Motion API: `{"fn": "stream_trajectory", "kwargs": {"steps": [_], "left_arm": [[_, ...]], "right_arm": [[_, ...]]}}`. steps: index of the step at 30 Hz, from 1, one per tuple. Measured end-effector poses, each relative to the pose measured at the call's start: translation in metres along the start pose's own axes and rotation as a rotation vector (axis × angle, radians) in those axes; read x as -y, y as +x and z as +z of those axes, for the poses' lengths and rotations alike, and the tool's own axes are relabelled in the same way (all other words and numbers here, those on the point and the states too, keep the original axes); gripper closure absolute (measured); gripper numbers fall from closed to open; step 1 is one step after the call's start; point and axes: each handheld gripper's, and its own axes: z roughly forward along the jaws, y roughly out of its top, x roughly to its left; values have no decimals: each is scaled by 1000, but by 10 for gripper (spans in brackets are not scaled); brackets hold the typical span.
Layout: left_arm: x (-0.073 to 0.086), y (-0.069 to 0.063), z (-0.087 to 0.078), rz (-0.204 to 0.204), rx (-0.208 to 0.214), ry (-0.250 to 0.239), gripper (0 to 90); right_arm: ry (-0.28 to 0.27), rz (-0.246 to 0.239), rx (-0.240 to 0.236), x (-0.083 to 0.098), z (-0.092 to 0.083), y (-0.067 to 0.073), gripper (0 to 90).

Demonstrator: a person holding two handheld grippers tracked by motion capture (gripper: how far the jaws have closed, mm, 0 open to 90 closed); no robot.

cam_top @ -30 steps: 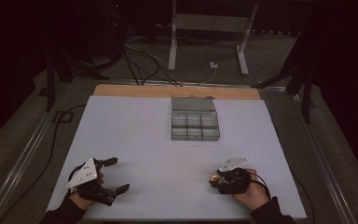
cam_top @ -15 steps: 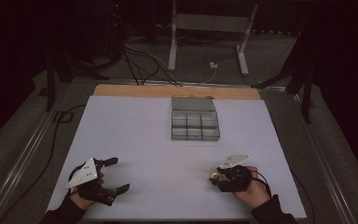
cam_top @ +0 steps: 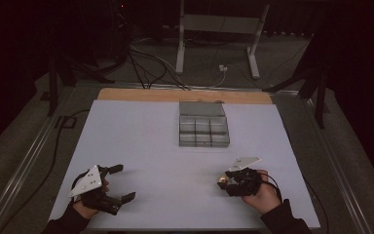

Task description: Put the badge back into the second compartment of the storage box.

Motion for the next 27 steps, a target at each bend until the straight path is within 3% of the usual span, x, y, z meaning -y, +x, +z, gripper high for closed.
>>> {"fn": "stream_trajectory", "kwargs": {"steps": [27], "left_arm": [[0,0,0,2,2,-1,3]], "right_arm": [[-24,24,12,-35,6,-17,478]]}}
